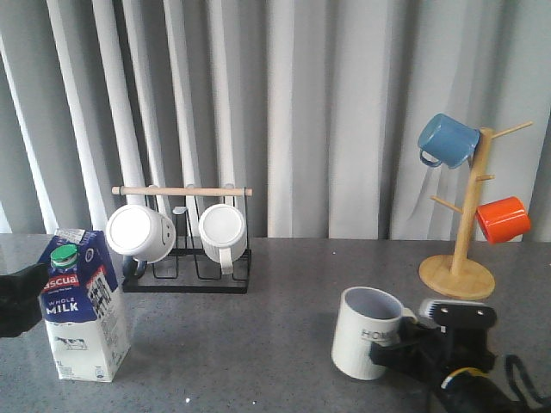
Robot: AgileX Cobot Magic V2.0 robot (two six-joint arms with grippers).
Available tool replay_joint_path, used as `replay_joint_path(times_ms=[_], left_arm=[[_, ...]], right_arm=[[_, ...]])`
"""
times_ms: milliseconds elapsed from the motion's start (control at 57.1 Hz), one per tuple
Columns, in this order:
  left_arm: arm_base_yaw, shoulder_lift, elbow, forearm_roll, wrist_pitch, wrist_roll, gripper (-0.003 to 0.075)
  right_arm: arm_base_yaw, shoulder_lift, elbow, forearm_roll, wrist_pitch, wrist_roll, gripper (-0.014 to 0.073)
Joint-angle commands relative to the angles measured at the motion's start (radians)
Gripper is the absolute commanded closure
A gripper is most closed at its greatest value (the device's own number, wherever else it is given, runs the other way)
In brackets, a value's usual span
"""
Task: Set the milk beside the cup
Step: 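Slide the white HOME mug with the right gripper toward the table center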
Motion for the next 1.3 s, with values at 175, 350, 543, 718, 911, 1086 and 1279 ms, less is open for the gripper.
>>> replay_joint_path(times_ms=[175, 350, 543, 718, 911, 1086, 1279], left_arm=[[-0.006, -0.012, -0.036, -0.003, -0.066, -0.003, 0.0168], [-0.006, -0.012, -0.036, -0.003, -0.066, -0.002, 0.0168], [-0.006, -0.012, -0.036, -0.003, -0.066, -0.002, 0.0168], [-0.006, -0.012, -0.036, -0.003, -0.066, -0.002, 0.0168], [-0.006, -0.012, -0.036, -0.003, -0.066, -0.002, 0.0168], [-0.006, -0.012, -0.036, -0.003, -0.066, -0.002, 0.0168], [-0.006, -0.012, -0.036, -0.003, -0.066, -0.002, 0.0168]], right_arm=[[0.237, -0.005, -0.182, 0.395, 0.045, -0.351, 0.0598], [0.302, 0.018, -0.206, 0.548, 0.041, -0.512, 0.0598], [0.318, 0.018, -0.207, 0.597, 0.047, -0.539, 0.0584], [0.32, -0.003, -0.193, 0.575, 0.082, -0.533, 0.0523], [0.32, -0.06, -0.111, 0.501, 0.023, -0.506, 0.0424], [0.317, -0.104, -0.028, 0.434, 0.023, -0.484, 0.0337], [0.309, -0.207, 0.062, 0.352, 0.023, -0.463, 0.0281]])
